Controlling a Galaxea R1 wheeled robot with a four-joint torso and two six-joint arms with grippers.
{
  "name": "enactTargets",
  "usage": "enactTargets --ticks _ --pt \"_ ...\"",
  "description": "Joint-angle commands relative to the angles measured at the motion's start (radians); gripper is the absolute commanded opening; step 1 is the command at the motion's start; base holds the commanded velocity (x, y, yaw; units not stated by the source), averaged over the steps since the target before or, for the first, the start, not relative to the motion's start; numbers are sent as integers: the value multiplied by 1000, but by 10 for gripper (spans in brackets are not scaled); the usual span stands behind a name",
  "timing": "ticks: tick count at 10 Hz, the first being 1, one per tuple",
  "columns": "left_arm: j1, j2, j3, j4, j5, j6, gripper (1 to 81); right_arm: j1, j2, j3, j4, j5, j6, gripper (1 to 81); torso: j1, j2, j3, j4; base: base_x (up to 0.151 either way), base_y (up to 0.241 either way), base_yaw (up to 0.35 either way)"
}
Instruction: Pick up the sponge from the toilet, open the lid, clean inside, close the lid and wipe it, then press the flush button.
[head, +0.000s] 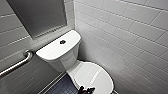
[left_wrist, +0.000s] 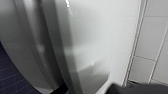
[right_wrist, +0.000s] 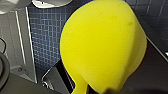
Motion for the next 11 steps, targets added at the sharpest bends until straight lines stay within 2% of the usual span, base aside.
enactTargets --ticks 1,3,8,11 --pt "-151 -41 83 12 -48 7 811 11 -35 13 -20 -62 0 10 0 0 0 0 0 0 0" --pt "-163 -52 116 13 -51 -5 811 14 -27 11 -22 -63 -1 10 0 0 0 0 0 0 0" --pt "-175 -23 74 16 -45 -14 811 16 -10 -6 -23 -63 -1 10 0 0 -1 0 0 0 0" --pt "-180 -49 168 50 -49 -17 811 16 -3 -18 -22 -63 0 10 0 0 -1 0 0 0 0"
